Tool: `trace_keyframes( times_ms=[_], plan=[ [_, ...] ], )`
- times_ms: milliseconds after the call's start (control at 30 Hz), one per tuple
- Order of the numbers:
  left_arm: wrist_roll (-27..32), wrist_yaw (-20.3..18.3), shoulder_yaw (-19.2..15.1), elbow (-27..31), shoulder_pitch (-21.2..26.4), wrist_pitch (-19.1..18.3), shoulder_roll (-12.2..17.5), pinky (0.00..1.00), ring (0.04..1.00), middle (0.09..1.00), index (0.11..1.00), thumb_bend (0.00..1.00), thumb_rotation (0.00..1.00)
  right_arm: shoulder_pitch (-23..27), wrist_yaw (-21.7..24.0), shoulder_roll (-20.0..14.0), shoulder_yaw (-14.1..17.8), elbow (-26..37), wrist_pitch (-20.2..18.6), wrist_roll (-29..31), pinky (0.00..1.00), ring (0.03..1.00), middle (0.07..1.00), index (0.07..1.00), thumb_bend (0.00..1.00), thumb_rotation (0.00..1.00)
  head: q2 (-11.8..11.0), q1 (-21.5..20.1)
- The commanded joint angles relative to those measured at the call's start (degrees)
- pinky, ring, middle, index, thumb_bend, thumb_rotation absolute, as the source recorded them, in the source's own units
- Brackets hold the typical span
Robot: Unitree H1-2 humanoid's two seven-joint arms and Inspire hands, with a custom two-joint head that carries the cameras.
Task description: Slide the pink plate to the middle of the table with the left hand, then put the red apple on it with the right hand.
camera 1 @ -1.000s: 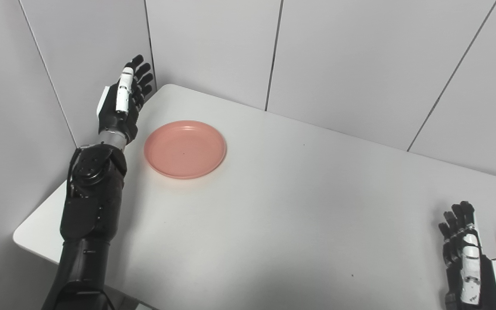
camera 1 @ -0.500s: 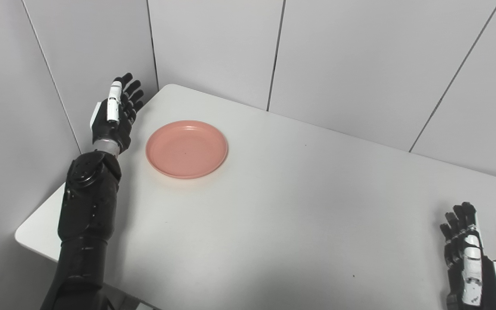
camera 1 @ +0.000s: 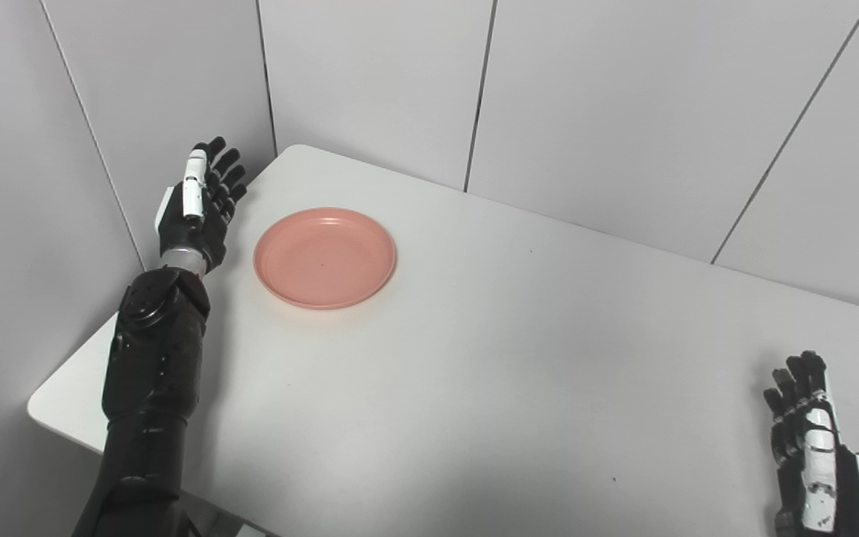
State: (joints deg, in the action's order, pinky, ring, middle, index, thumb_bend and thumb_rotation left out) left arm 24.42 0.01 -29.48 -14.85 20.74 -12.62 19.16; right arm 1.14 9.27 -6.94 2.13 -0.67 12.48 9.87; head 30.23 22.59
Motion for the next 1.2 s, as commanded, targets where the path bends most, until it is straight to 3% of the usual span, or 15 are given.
trace_keyframes(
  times_ms=[0,300,833,1167],
  plan=[
    [0.41,-0.22,-0.07,0.15,2.68,2.29,1.52,0.95,0.933,0.920,0.896,0.32,1.00,-2.78,0.24,0.07,0.05,-2.49,0.18,0.16,1.00,1.000,1.000,1.000,0.18,1.00,0.07,-0.01],
    [4.06,-1.22,-0.94,-2.97,2.91,1.99,1.44,0.94,0.938,0.927,0.904,0.31,1.00,-2.87,-0.01,0.01,-0.01,-2.07,-0.48,-0.23,1.00,1.000,1.000,1.000,0.19,1.00,0.22,-0.09],
    [4.66,-2.34,-0.56,-9.09,3.26,2.46,2.59,0.98,0.939,0.925,0.912,0.33,1.00,-2.97,0.12,-0.22,0.03,-1.91,-0.27,-0.20,1.00,1.000,1.000,1.000,0.19,1.00,0.37,0.02],
    [4.54,-4.44,0.17,-19.09,6.64,5.32,4.64,0.92,0.900,0.892,0.879,0.35,1.00,-3.09,0.47,-0.28,0.02,-1.79,-0.02,0.42,1.00,1.000,1.000,1.000,0.17,1.00,0.56,-0.12]
  ],
)
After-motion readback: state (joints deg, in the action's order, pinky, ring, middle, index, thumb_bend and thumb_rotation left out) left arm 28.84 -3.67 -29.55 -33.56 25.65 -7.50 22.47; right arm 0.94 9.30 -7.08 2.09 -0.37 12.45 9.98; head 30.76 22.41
